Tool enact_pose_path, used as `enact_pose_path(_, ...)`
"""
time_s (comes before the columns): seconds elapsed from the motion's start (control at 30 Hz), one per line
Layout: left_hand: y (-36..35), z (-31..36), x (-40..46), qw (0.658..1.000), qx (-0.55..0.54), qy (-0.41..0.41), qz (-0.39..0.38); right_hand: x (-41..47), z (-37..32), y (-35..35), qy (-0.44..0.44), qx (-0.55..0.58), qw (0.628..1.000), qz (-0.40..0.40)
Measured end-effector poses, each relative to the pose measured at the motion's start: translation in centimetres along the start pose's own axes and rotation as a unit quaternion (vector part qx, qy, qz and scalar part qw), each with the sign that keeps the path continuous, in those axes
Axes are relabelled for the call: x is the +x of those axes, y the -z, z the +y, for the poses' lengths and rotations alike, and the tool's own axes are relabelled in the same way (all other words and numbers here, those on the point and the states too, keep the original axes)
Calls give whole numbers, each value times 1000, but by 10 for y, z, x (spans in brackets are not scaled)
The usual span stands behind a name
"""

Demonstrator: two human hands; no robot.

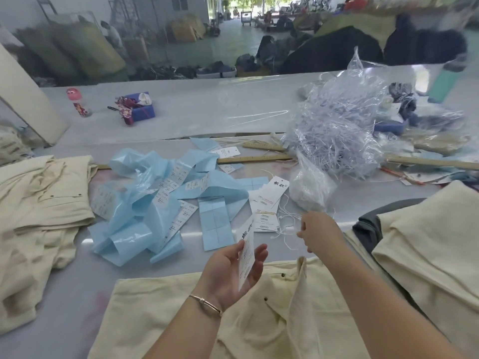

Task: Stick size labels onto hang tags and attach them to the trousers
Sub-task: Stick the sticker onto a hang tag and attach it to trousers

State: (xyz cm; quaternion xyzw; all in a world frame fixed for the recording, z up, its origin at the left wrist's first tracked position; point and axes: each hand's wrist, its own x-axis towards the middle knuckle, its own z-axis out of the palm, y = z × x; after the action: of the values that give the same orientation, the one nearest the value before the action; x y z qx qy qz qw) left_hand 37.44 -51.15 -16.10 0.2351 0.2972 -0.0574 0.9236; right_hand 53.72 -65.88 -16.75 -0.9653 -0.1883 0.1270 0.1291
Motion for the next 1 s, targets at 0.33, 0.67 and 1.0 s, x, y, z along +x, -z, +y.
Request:
enact_pose_path(0.33,50,10,-37,999,-27,-16,34,15,-14,51,12,268,938,218)
enact_pose_path(0.67,44,8,-52,1000,-2,22,-14,-21,-50,40,24,463,870,166)
enact_pose_path(1.0,12,13,-58,996,-43,10,-78,-129,-98,9,121,355,923,82)
